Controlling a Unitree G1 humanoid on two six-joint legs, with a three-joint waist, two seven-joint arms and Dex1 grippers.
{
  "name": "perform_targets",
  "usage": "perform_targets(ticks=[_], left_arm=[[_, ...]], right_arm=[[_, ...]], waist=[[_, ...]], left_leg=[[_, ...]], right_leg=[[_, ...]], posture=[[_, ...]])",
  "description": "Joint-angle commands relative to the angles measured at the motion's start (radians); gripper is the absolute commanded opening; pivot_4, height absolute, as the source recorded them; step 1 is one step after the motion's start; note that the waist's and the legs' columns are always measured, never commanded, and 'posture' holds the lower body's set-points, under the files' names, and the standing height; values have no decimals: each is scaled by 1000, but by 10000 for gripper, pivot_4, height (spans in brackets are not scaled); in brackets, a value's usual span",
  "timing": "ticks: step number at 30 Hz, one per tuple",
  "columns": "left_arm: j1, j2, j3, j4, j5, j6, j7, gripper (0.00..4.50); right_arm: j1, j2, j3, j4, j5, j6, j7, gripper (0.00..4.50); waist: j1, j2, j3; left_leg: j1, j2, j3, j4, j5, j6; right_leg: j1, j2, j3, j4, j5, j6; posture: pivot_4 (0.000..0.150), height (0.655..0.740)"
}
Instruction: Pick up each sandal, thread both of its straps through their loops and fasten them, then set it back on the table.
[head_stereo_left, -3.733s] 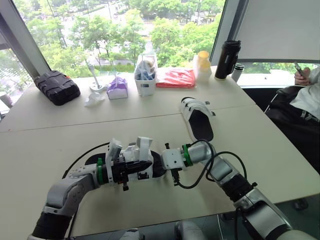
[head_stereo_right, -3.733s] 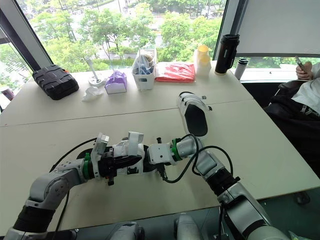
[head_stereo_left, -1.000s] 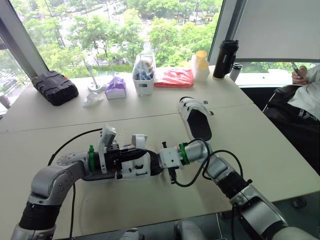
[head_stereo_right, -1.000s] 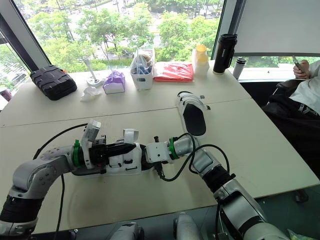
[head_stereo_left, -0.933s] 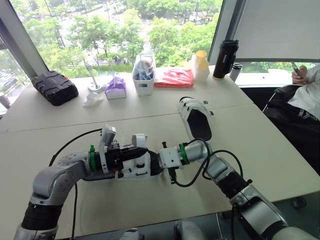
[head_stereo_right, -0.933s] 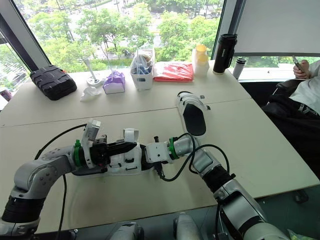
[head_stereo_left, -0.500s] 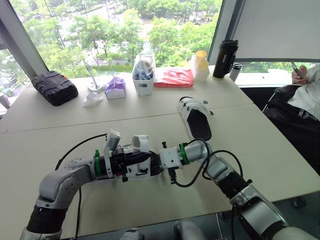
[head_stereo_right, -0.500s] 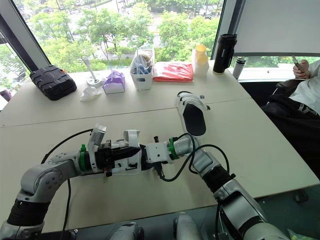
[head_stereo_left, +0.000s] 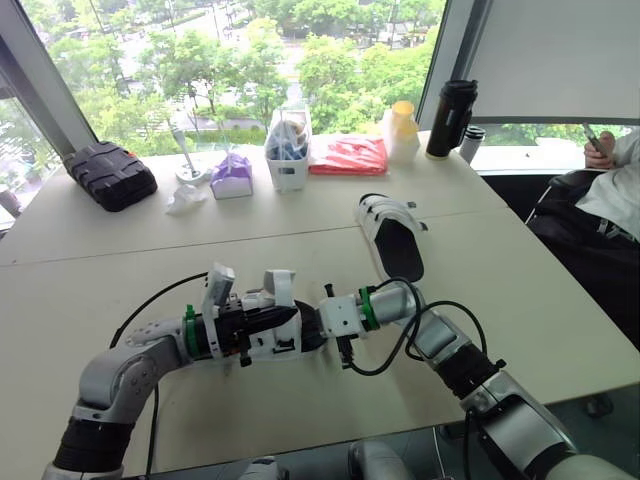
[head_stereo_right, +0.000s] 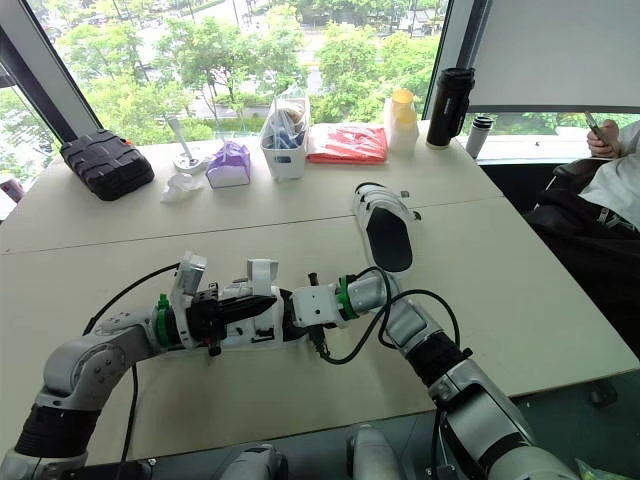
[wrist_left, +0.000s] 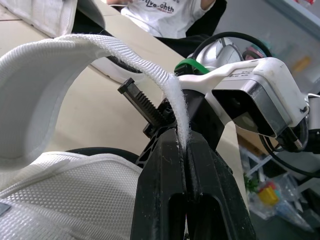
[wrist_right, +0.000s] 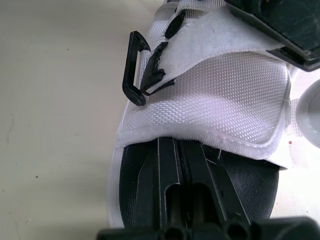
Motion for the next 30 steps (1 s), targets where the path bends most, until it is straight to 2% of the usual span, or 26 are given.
perform_targets(ticks=[1, 7, 11, 23, 30], left_arm=[[15, -8, 27, 0, -32, 35, 21, 430], [1, -46, 70, -22, -126, 127, 116, 430], [-7, -36, 92, -48, -167, 169, 143, 430], [15, -20, 97, -82, -194, 200, 156, 430], [27, -1, 80, -72, -157, 169, 128, 430]], right_arm=[[20, -12, 34, 11, -38, 23, 11, 0], [22, -9, 39, 10, -42, 24, 9, 0], [23, -11, 41, 11, -43, 19, 10, 0], [15, -6, 43, 22, -46, 13, 10, 0], [16, -6, 44, 21, -46, 14, 10, 0]], waist=[[0, 0, 0], [2, 0, 0], [2, 0, 0], [3, 0, 0], [3, 0, 0]], left_leg=[[0, 0, 0, 0, 0, 0], [0, 0, 0, 0, 0, 0], [0, 0, 0, 0, 0, 0], [0, 0, 0, 0, 0, 0], [0, 0, 0, 0, 0, 0]], right_leg=[[0, 0, 0, 0, 0, 0], [0, 0, 0, 0, 0, 0], [0, 0, 0, 0, 0, 1], [0, 0, 0, 0, 0, 0], [0, 0, 0, 0, 0, 0]], posture=[[1500, 7400], [1500, 7400], [1500, 7400], [1500, 7400], [1500, 7400]])
